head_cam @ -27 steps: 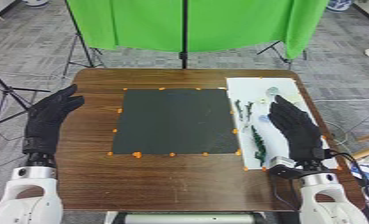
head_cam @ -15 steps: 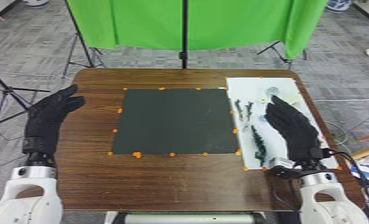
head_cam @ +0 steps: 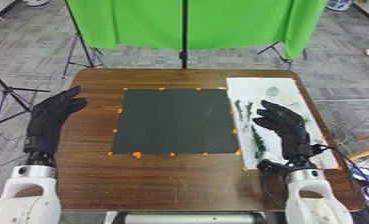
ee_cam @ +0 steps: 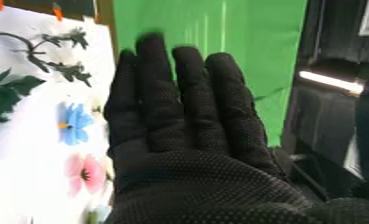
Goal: Arrange flowers
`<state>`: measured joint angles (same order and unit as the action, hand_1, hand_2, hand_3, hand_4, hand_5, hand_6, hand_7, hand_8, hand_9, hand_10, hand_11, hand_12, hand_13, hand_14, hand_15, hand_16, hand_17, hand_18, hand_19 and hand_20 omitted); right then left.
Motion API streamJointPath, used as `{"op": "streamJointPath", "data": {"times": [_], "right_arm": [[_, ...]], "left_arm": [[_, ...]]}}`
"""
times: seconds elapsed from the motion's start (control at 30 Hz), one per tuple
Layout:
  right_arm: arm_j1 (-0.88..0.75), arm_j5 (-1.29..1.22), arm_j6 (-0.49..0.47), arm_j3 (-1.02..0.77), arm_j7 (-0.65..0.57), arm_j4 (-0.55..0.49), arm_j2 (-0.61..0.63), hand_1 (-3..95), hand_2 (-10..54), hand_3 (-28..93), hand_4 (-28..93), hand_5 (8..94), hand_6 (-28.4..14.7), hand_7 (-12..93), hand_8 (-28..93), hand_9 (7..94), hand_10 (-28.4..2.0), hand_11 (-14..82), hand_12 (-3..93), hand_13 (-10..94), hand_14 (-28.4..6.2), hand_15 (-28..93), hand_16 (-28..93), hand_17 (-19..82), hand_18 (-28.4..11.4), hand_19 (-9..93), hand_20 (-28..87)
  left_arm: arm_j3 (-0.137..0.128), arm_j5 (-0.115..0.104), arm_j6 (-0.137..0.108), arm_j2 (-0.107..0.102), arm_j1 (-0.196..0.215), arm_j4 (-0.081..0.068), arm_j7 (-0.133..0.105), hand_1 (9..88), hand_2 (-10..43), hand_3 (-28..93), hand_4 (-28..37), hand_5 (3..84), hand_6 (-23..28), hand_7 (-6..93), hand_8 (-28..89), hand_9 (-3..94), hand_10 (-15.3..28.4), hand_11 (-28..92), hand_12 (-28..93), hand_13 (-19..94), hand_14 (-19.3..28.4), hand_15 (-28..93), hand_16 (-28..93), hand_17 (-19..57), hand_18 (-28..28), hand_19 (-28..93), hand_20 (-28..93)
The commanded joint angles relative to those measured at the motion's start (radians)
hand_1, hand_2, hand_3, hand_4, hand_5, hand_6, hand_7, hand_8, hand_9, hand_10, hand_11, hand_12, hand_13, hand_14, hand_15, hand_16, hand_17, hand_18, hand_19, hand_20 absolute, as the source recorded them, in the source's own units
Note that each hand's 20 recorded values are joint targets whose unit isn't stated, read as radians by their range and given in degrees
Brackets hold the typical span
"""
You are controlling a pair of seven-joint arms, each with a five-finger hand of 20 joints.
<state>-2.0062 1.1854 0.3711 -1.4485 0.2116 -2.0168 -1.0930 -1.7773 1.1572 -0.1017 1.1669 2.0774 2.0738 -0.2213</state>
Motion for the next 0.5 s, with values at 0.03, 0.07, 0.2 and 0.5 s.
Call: {"op": "streamJointPath", "data": {"times": [0.03,0.07,0.2,0.5], "right_arm": [[0.027,0.634,0.303,-0.016,-0.446,-0.105,0.077,25.0,-9.5,63,-28,58.3,-5.4,19,-9,66.6,-16.6,19.4,20.1,67,-11.9,48,25,28,-22.6,67,53],[0.024,0.715,0.299,-0.019,-0.495,-0.114,0.088,26.7,-9.5,58,-28,59.9,-5.6,18,-8,68.3,-16.8,20.3,21.1,69,-11.7,52,25,29,-23.4,70,55],[-0.028,0.915,0.170,-0.068,-0.646,-0.182,0.130,29.3,-9.5,47,-28,63.6,-6.3,18,-7,71.0,-17.4,23.4,23.9,71,-11.3,61,28,32,-25.2,77,59],[-0.036,1.220,-0.149,-0.062,-0.860,-0.232,0.253,26.3,-9.5,61,-28,72.8,-4.6,21,-6,80.5,-15.3,26.8,25.9,80,-7.6,67,32,42,-25.0,88,57]], "left_arm": [[-0.003,0.029,0.024,-0.009,0.001,0.009,0.025,30.8,12.0,63,-22.8,50.2,7.2,8.5,-6,51.4,16.3,19,10,42,19.7,17,-4,13.7,12.9,14,15],[-0.002,0.032,0.028,-0.012,-0.005,0.006,0.027,30.8,12.0,63,-22.8,50.2,7.2,8.5,-6,51.4,16.3,19,10,42,19.7,17,-4,13.7,13.0,14,15],[-0.011,0.035,0.041,-0.014,0.004,0.012,0.041,30.8,11.9,63,-22.7,50.1,7.3,8.3,-6,51.3,16.3,19,10,42,19.6,18,-4,13.7,13.0,14,15],[-0.026,0.053,0.078,-0.022,0.017,0.030,0.089,31.2,11.1,62,-22.2,49.6,7.3,8.2,-5,50.9,16.3,18,10,42,19.6,17,-4,13.6,13.0,14,15]]}}
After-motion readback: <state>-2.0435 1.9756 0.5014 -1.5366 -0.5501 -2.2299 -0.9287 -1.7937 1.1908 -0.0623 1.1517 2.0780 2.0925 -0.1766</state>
